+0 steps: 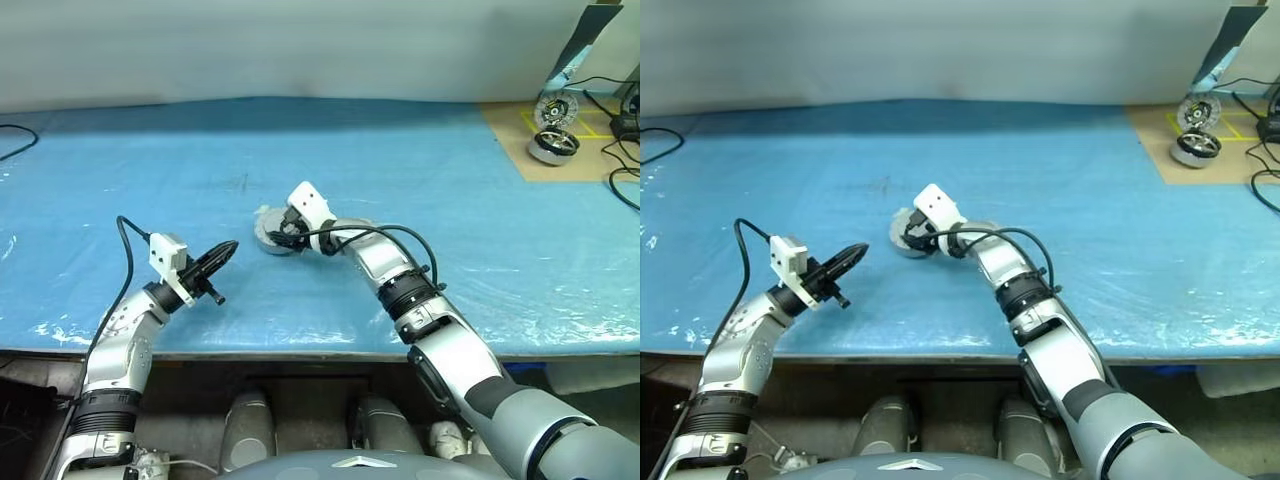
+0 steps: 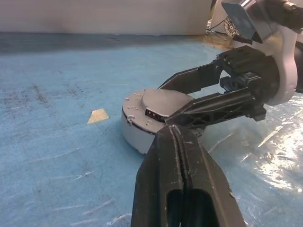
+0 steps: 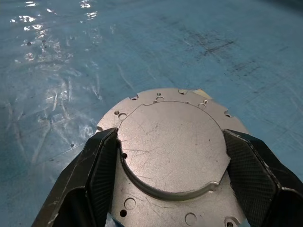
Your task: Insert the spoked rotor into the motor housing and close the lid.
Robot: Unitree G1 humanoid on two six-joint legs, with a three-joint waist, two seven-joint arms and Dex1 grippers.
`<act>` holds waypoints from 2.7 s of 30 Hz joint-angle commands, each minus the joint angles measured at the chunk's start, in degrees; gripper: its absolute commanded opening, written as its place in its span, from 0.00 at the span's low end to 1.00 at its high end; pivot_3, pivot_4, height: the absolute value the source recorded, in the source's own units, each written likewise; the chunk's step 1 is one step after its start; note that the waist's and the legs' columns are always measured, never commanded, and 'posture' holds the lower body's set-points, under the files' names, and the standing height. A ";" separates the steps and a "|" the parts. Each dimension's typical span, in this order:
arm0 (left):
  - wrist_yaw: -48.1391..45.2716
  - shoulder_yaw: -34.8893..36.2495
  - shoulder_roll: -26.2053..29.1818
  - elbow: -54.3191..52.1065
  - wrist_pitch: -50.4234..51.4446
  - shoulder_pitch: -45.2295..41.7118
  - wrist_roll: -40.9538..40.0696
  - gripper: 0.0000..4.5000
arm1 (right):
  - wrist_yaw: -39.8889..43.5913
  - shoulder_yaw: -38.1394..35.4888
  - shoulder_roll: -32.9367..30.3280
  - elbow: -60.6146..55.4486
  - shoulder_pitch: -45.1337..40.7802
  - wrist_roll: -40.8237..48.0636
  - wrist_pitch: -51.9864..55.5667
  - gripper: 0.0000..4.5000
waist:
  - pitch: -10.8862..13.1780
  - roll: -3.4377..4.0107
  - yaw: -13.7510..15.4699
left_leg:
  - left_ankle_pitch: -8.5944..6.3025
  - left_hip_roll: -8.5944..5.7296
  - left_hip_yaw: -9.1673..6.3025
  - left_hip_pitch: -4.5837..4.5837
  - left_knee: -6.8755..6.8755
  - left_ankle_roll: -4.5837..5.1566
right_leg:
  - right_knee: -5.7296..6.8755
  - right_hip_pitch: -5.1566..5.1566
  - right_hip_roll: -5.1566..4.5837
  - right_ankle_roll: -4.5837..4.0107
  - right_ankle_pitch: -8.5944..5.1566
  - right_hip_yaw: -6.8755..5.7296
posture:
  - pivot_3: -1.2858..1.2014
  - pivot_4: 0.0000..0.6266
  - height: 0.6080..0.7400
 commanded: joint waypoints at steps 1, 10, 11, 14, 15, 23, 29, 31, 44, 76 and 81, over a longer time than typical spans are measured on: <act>-0.76 0.71 0.36 0.22 -1.38 -0.67 0.17 0.00 | -0.12 -0.45 -1.54 -0.03 4.61 -0.52 1.43 0.69 | 0.00 0.00 0.20 | 0.00 0.00 0.00 -0.04 -0.01 0.00 | -0.03 -0.02 0.00 0.01 0.00 0.00 | 0.52 0.24 1.00; -2.69 0.85 0.23 4.30 -3.96 -1.56 0.49 0.00 | -5.33 2.37 -1.66 5.33 3.34 -5.39 2.87 0.69 | -0.05 -0.08 -0.13 | 0.14 0.01 0.10 -0.29 -0.50 -0.25 | -0.82 -0.10 0.11 -0.35 0.24 -0.02 | 0.52 0.24 1.00; -2.72 0.81 0.20 4.44 -4.09 -1.59 0.56 0.00 | -5.14 2.26 -1.56 6.01 3.43 -5.06 3.22 0.69 | -0.06 -0.09 -0.10 | 0.14 0.01 0.10 -0.26 -0.55 -0.25 | -0.82 -0.09 0.11 -0.35 0.24 -0.04 | 0.52 0.24 1.00; -2.87 0.79 0.14 4.65 -4.36 -1.41 0.68 0.00 | -5.02 1.71 -1.17 6.30 3.40 -3.91 5.79 0.69 | -0.07 -0.08 0.03 | 0.14 0.00 0.11 -0.16 -0.64 -0.25 | -0.87 0.00 0.10 -0.33 0.21 -0.06 | 0.52 0.24 1.00; -2.90 0.78 0.11 4.61 -4.35 -1.34 0.73 0.00 | -4.83 2.15 -1.27 6.48 3.40 -4.20 6.33 0.69 | -0.07 -0.08 0.05 | 0.14 -0.01 0.11 -0.16 -0.64 -0.25 | -0.88 0.01 0.09 -0.33 0.21 -0.05 | 0.52 0.24 1.00; -2.70 0.52 0.07 3.71 -3.74 -1.53 1.06 0.00 | -3.08 2.78 -0.77 7.48 3.37 -3.32 10.30 0.69 | -0.62 0.00 0.10 | 0.12 -0.05 0.10 0.35 -0.95 -0.23 | -1.11 0.44 0.04 -0.16 0.09 -0.03 | 0.52 0.24 1.00; -2.75 0.61 0.00 3.75 -2.72 -2.86 0.47 0.00 | 8.39 6.12 -5.62 -3.34 8.38 -2.11 10.56 0.69 | -0.86 -0.20 0.24 | 0.13 -0.07 0.12 0.18 -1.12 -0.25 | -1.55 0.51 0.06 -0.17 0.12 -0.06 | 0.52 0.24 1.00; -3.18 0.45 0.12 3.78 -2.40 -3.11 0.37 0.00 | 12.52 8.22 -8.86 -7.06 11.38 -2.78 10.38 0.69 | -0.97 -0.34 0.23 | 0.08 -0.10 0.11 0.08 -1.15 -0.34 | -1.64 0.48 0.07 0.06 0.26 -0.09 | 0.52 0.24 1.00; -7.70 -6.97 -2.13 1.16 2.13 -5.45 1.27 0.00 | 21.23 10.19 -14.78 -19.81 16.78 -1.54 9.10 0.69 | -1.23 -0.34 0.03 | -0.07 0.01 0.09 0.27 -1.19 -0.57 | -1.68 0.56 0.20 -0.18 0.08 -0.13 | 0.52 0.24 1.00; -9.44 -16.99 -5.32 18.00 -9.44 -14.12 15.66 0.00 | 14.27 3.06 -14.56 -23.45 15.28 1.06 5.02 0.99 | -1.23 -0.32 0.23 | -0.06 -0.06 0.03 0.24 -1.17 -0.57 | -1.68 0.64 0.11 -0.18 0.09 -0.22 | 0.52 0.24 1.00; -9.95 -16.66 -4.38 16.16 -8.64 -12.66 15.24 0.00 | 16.78 -0.08 -14.86 -26.99 13.47 5.44 3.90 0.99 | -1.19 -0.30 0.25 | -0.06 -0.05 0.04 0.15 -1.17 -0.57 | -1.68 0.56 0.11 -0.19 0.09 -0.22 | 0.52 0.24 1.00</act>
